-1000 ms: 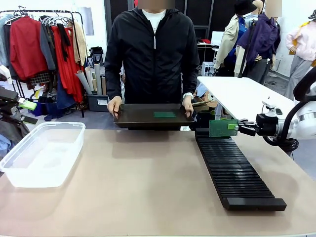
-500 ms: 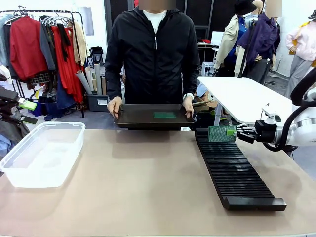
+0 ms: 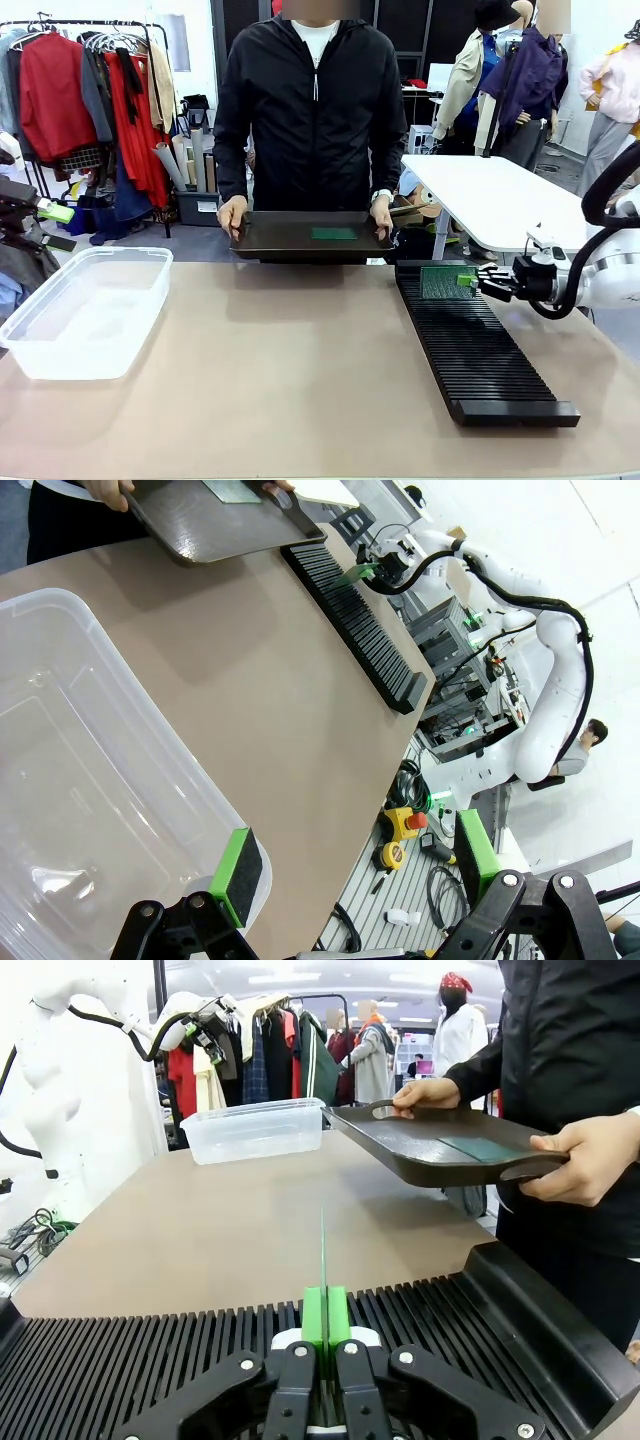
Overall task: Sort PCBs into racks and boxes based on the side picked up.
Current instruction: If the short side of the Blank PCB is picked up, insert it into the PCB Rack ; if the long side is picked up, place it in the Organizing box.
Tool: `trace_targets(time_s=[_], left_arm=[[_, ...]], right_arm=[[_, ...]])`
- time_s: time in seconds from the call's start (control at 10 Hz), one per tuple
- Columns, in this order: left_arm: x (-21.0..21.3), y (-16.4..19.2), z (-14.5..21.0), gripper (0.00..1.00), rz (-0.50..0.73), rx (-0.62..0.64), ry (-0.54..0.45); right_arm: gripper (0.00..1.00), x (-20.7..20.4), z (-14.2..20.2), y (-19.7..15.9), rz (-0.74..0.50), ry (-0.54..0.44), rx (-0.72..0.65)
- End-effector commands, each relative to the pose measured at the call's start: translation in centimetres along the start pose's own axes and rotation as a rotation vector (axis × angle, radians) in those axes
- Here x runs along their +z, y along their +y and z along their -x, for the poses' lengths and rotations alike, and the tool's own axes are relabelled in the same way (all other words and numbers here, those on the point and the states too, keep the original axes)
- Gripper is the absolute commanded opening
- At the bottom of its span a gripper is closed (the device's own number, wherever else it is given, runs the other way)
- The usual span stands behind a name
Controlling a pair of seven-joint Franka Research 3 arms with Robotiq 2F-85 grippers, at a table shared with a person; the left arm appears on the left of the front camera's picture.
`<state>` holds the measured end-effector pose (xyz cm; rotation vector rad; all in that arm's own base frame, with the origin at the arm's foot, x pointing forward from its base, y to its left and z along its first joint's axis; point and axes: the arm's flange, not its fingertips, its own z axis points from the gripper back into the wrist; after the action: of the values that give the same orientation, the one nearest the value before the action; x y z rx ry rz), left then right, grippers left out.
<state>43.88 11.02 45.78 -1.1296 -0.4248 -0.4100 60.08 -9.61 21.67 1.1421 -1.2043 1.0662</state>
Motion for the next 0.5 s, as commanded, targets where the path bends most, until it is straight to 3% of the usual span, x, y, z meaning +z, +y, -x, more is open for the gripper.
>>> trace_targets(time_s=[0.0, 0.4], left_arm=[[0.06, -0.24, -0.05, 1.0, 0.006, 0.009, -0.002], [0.06, -0.24, -0.05, 1.0, 0.006, 0.009, -0.002]], right_arm=[[0.0, 0.13, -0.05, -1.18, 0.017, -0.013, -0.012], [0.0, 0.23, 0.73, -0.43, 0.008, -0.005, -0.006]])
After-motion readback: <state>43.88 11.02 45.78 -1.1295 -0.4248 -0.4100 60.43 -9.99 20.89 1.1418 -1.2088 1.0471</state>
